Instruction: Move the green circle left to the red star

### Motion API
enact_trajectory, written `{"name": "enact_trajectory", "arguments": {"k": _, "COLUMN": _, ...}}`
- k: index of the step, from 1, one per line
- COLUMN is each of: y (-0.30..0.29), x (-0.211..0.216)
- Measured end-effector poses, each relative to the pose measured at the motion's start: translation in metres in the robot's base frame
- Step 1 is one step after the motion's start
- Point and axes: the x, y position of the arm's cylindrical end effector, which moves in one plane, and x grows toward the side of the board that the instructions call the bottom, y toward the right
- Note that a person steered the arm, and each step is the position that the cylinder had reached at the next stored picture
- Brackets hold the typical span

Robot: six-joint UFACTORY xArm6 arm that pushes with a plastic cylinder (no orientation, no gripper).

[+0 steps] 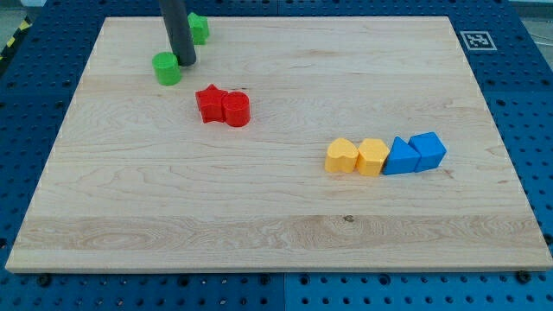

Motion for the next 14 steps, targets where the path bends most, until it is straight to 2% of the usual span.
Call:
{"name": "enact_trajectory", "arguments": {"k": 2, "y": 0.000, "x": -0.012}}
{"name": "enact_trajectory", "arguments": {"k": 4, "y": -0.043, "x": -0.022}}
{"name": "enact_trajectory", "arguments": {"k": 5, "y": -0.044, "x": -0.004}}
{"name": "enact_trajectory", "arguments": {"k": 14, "y": -0.035, "x": 0.019}}
